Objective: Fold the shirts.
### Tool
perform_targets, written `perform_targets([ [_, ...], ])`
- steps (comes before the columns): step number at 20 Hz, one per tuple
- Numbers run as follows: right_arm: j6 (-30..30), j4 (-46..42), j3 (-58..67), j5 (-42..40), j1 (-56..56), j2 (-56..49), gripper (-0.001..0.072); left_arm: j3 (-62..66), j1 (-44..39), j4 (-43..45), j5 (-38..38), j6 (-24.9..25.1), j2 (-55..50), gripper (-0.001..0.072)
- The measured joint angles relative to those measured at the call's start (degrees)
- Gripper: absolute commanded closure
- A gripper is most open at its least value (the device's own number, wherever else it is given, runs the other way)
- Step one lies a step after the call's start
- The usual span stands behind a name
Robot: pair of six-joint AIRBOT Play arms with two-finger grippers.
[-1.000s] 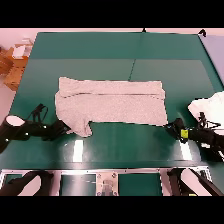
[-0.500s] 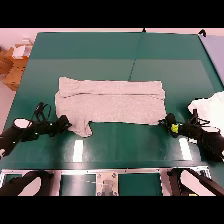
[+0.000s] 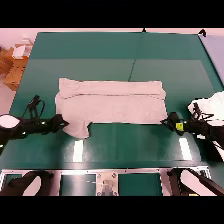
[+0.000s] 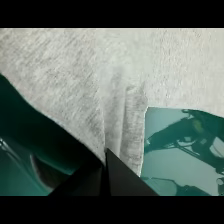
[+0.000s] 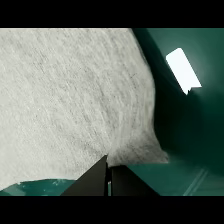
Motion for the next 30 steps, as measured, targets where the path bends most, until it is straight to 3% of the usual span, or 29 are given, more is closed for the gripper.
perform_targets([
  [6,6.8,-11.1,1.5,8.0,-1.7,6.8,0.0703,2.4,0.8,8.7,-7.2,-5.1,5.6,0.0682],
  [12,8.7,-7.6,10.7,9.6,-1.2,8.1,0.0703,15.0,0.9,9.2,-7.9,-6.4,2.1,0.0682],
  [16,8.9,-5.3,21.8,7.2,3.0,1.2,0.0703,25.9,0.9,5.6,-6.7,-4.3,-8.5,0.0682],
  [21,9.1,-4.0,36.7,3.2,8.5,-17.6,0.0702,37.4,0.9,0.2,-2.8,-0.4,-26.5,0.068],
  [22,9.1,-3.5,39.6,2.7,9.4,-22.1,0.0695,39.4,0.6,-1.2,-1.7,0.7,-30.1,0.0617],
  [24,9.1,-2.5,45.0,2.1,10.4,-29.9,0.0416,43.2,-0.4,-4.0,0.7,3.2,-37.3,0.0107],
  [25,9.1,-1.9,47.9,2.0,10.6,-33.4,0.0365,45.0,-0.7,-5.6,2.3,4.1,-40.3,-0.0004],
  [27,9.1,-1.2,53.6,2.6,9.9,-38.3,0.0201,48.3,-0.8,-7.7,4.6,5.4,-44.2,-0.0007],
  [30,8.2,-2.1,61.6,8.4,5.4,-41.7,0.0141,54.1,1.4,-9.7,4.2,6.3,-46.4,-0.0007],
])
